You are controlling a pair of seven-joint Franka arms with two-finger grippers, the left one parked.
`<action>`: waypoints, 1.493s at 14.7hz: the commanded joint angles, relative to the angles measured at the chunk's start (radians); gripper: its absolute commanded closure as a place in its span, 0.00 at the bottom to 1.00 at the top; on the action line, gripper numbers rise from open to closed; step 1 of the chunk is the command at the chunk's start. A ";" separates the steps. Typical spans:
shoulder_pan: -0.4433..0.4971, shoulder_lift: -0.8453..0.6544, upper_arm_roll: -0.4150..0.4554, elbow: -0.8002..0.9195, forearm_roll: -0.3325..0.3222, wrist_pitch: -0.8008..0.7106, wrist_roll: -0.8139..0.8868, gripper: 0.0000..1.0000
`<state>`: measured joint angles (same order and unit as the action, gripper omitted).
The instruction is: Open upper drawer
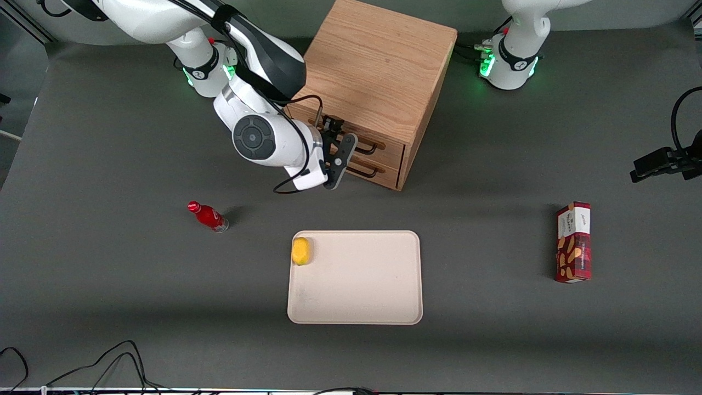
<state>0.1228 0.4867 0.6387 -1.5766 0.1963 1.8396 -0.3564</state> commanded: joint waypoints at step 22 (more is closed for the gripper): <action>0.018 0.046 -0.014 -0.020 -0.083 0.130 -0.013 0.00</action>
<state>0.1396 0.5153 0.6312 -1.6063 0.1486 1.9402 -0.3564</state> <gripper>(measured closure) 0.000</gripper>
